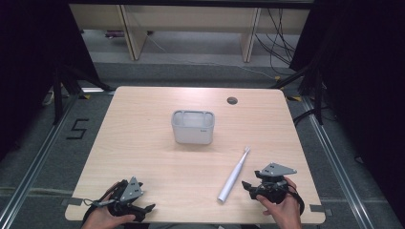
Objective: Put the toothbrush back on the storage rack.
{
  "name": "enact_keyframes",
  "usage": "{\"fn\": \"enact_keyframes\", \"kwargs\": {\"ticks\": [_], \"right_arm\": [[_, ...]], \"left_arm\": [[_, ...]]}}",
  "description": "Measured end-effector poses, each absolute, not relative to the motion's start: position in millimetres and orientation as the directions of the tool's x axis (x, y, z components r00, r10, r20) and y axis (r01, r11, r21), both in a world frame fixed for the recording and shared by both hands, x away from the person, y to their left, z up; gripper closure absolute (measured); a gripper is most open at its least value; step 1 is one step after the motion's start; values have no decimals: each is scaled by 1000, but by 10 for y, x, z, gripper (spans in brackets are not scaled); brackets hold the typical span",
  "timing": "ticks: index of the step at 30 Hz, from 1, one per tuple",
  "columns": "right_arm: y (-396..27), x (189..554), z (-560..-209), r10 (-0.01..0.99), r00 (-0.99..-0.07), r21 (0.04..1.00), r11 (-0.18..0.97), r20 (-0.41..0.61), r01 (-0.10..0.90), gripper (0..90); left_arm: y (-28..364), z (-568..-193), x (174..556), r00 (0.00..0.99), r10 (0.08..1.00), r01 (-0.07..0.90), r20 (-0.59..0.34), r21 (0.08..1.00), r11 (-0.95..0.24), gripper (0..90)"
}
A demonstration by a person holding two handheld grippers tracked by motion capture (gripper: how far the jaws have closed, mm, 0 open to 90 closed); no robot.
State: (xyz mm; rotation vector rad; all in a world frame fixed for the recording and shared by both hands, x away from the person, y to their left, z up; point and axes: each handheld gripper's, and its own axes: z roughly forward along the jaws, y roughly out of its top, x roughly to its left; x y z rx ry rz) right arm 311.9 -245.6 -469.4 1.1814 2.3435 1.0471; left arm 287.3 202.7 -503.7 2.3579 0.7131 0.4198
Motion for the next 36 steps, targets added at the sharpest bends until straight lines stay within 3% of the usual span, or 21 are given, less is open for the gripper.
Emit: {"fn": "enact_keyframes", "kwargs": {"ticks": [7,13,19,24,29,36], "right_arm": [[-2404,3152,-4697,784,-620,734,398,39,550,362],[-2308,3188,-4670,752,-659,742,426,29,518,494],[-2203,3227,-4651,705,-709,762,462,-6,453,717],[-2026,3266,-4676,654,-757,742,511,-9,433,839],[-1868,3327,-4739,610,-792,726,553,-19,408,895],[-1747,3359,-4793,601,-799,702,575,-16,419,898]], "left_arm": [[2030,-5039,2876,798,589,383,128,646,-660,163],[2031,-5046,2878,796,596,399,107,648,-649,163],[2026,-5045,2875,797,592,390,116,650,-652,163],[2028,-5049,2879,800,590,389,111,652,-651,163],[2033,-5043,2878,797,592,390,116,651,-652,163],[2033,-5041,2880,799,588,382,124,650,-657,163]]}}
